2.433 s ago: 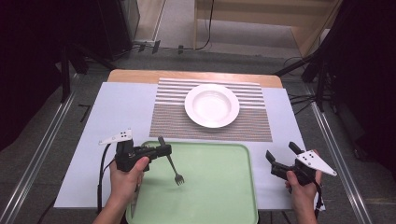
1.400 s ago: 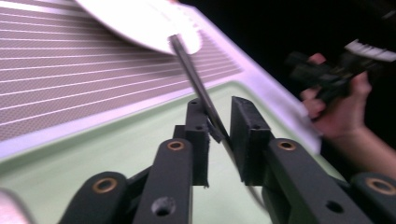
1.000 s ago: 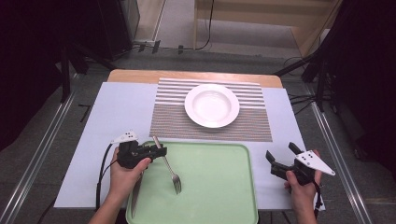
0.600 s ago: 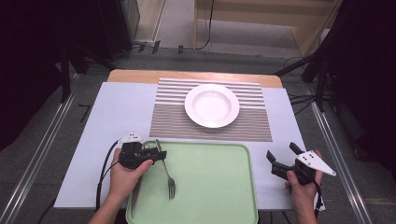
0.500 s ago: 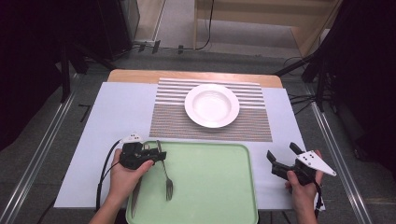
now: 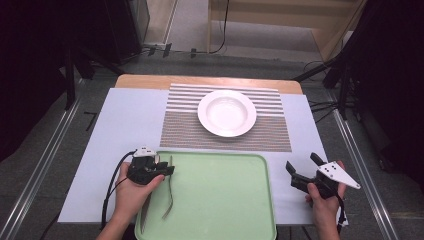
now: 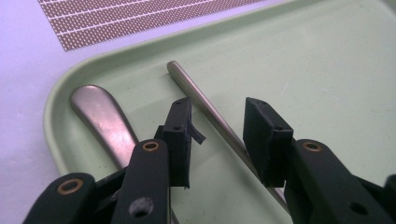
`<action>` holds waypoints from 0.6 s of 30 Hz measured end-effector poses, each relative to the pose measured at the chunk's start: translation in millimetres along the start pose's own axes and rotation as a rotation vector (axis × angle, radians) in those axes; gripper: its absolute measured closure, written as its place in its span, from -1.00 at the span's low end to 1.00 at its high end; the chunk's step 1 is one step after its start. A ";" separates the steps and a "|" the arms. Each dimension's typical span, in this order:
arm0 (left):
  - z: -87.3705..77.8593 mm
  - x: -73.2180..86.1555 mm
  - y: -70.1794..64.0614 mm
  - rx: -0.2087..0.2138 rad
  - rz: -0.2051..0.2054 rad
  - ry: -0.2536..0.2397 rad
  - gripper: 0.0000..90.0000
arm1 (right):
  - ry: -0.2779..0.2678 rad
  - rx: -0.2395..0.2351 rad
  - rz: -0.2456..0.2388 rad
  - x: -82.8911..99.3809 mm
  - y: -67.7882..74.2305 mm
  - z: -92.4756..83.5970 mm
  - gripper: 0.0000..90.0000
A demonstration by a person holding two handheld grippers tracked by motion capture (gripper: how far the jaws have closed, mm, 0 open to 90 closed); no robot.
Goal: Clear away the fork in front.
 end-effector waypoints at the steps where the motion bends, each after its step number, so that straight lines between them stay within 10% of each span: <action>1: -1.5 -0.3 -0.8 0.001 0.007 -0.008 0.38 | -0.001 -0.001 0.000 -0.1 0.1 0.0 -0.88; 18: -37.5 30.2 -24.6 0.098 0.061 -0.085 0.99 | -0.013 0.006 -0.016 -1.9 -1.8 -3.1 -0.88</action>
Point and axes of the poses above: each handheld gripper's, and its own axes: z roughly forward along the jaws, x roughly out of its underside, y roughly to its left, the point moved 8 cm from there along z, roughly forward along the jaws, and after that the axes turned 5 degrees about -z, right-handed, at the moved point
